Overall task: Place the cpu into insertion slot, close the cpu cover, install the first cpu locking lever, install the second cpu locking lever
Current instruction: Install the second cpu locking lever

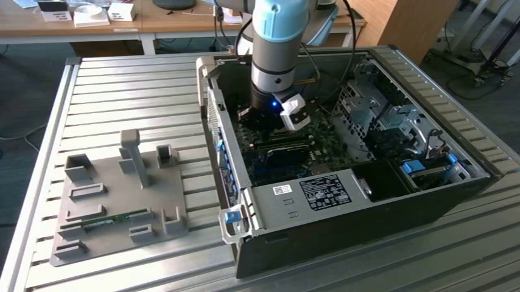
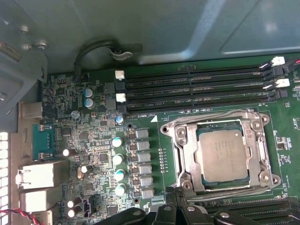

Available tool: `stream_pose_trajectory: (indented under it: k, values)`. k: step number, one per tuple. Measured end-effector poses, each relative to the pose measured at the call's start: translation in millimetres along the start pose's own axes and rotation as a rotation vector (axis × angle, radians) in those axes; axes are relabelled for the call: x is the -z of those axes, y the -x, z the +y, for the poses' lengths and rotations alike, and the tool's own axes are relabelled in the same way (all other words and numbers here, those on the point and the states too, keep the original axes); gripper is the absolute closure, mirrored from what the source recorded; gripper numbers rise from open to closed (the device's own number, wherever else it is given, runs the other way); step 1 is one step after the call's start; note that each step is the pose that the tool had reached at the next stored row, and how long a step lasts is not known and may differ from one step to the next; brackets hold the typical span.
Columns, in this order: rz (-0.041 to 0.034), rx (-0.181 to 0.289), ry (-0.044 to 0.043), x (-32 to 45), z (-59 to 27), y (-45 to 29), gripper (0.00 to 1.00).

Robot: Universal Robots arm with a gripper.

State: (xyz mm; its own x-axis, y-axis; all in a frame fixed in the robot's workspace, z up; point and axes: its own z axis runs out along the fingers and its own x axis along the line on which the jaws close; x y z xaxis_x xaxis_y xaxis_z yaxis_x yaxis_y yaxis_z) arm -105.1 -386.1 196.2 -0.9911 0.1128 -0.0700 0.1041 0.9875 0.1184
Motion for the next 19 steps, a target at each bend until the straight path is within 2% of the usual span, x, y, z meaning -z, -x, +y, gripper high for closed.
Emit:
stream_pose_trajectory:
  k: [19]
  values:
    - [0.0005, 0.000, 0.0041, -1.1, -0.3, -1.1, 0.89]
